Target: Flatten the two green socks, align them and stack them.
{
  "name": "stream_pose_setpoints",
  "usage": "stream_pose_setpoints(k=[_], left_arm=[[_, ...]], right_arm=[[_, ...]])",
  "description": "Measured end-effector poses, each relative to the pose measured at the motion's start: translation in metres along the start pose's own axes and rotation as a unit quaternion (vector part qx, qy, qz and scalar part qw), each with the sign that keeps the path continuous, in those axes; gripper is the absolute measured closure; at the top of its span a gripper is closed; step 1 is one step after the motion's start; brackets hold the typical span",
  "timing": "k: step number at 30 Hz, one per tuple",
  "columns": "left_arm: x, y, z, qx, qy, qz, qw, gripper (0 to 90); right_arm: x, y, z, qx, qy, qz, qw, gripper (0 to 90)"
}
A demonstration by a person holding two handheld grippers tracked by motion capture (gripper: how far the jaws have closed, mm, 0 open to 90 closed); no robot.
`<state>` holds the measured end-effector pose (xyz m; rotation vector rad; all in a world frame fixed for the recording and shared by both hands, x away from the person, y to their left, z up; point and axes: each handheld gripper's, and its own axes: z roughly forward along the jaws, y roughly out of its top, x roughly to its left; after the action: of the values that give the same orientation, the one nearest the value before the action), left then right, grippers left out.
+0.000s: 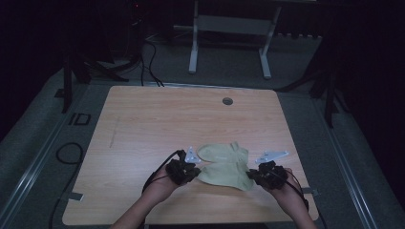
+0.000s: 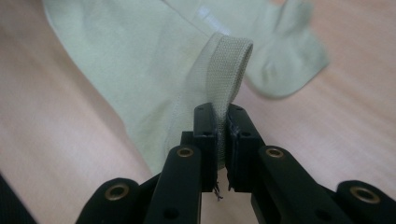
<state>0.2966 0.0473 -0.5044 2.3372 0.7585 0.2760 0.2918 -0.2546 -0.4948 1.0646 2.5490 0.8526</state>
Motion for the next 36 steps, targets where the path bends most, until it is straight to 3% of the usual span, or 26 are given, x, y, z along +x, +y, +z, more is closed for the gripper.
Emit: stream_pose_setpoints(k=[10,15,19,25,36], left_arm=[[0.027,0.03,0.003,-0.002,0.036,-0.01,0.9993,87.7],[0.039,0.038,0.014,0.011,0.051,-0.016,0.9985,87.7],[0.044,0.039,0.025,0.022,0.051,-0.016,0.9983,87.7],[0.054,0.035,0.045,0.028,0.047,-0.036,0.9979,87.6],[0.053,0.031,0.071,0.036,0.04,-0.041,0.9977,86.6]], right_arm=[[-0.026,0.035,0.008,-0.013,-0.012,0.024,0.9996,84.1],[-0.042,0.051,0.021,0.004,-0.019,0.032,0.9993,83.9],[-0.053,0.058,0.033,0.024,-0.022,0.036,0.9988,83.5],[-0.064,0.058,0.052,0.044,-0.02,0.05,0.9976,83.3],[-0.077,0.045,0.075,0.069,-0.029,0.068,0.9948,80.3]])
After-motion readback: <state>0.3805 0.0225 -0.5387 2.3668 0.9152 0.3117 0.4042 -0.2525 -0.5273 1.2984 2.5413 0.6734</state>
